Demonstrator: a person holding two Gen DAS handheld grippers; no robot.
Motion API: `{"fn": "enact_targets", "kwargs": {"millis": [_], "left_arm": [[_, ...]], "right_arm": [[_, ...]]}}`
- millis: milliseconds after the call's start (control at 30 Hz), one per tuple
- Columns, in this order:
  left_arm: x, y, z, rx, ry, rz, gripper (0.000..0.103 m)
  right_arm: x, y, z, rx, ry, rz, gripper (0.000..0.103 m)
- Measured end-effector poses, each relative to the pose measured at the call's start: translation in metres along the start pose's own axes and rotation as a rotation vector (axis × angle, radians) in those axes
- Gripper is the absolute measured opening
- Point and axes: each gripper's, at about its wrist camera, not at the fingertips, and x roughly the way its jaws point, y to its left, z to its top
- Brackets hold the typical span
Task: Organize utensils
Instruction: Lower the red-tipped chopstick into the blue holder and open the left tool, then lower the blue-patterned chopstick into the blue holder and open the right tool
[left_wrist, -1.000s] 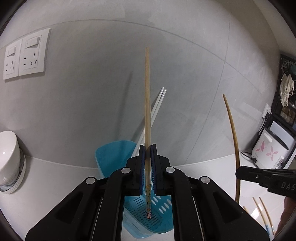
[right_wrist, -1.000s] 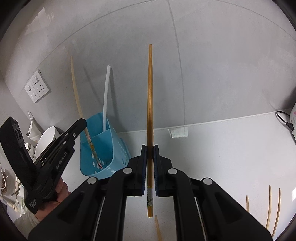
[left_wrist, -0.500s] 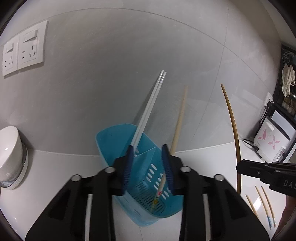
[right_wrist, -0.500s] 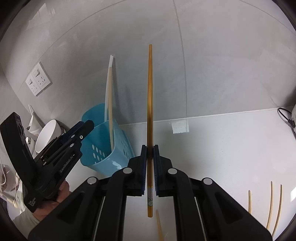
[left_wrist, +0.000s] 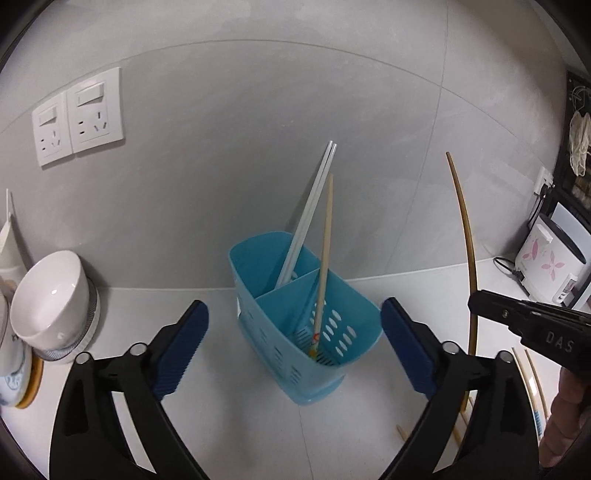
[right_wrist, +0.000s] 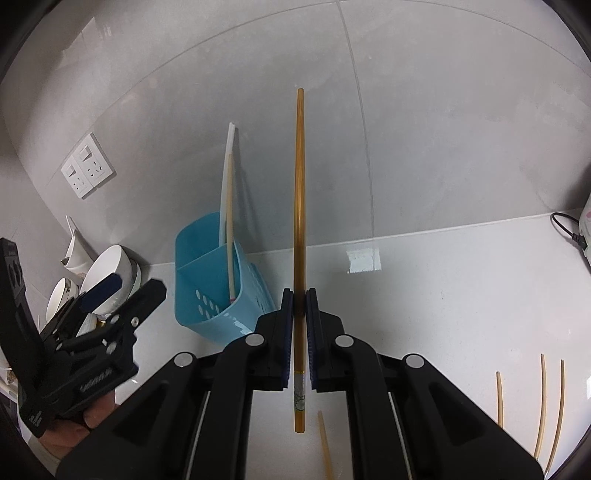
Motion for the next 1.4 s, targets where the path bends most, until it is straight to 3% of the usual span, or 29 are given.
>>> {"fn": "enact_targets", "kwargs": {"millis": [600, 1000, 1400], "left_arm": [[-0.009, 0.034, -0.007, -0.092, 0.138, 0.021, 0.097], [-0.01, 0.052, -0.009, -0.125, 0.148, 0.055, 0.097], [-0.003, 0.061, -0.015, -0.144, 0.172, 0.077, 0.097]], "right_arm": [[0.005, 0.047, 0.025, -0.063, -0.092, 0.095, 0.006], [0.025, 0.072, 0.048, -0.072, -0.172, 0.177, 0.006], [0.051, 0.074, 0.031, -0.059, -0.227, 0.169, 0.006]]}}
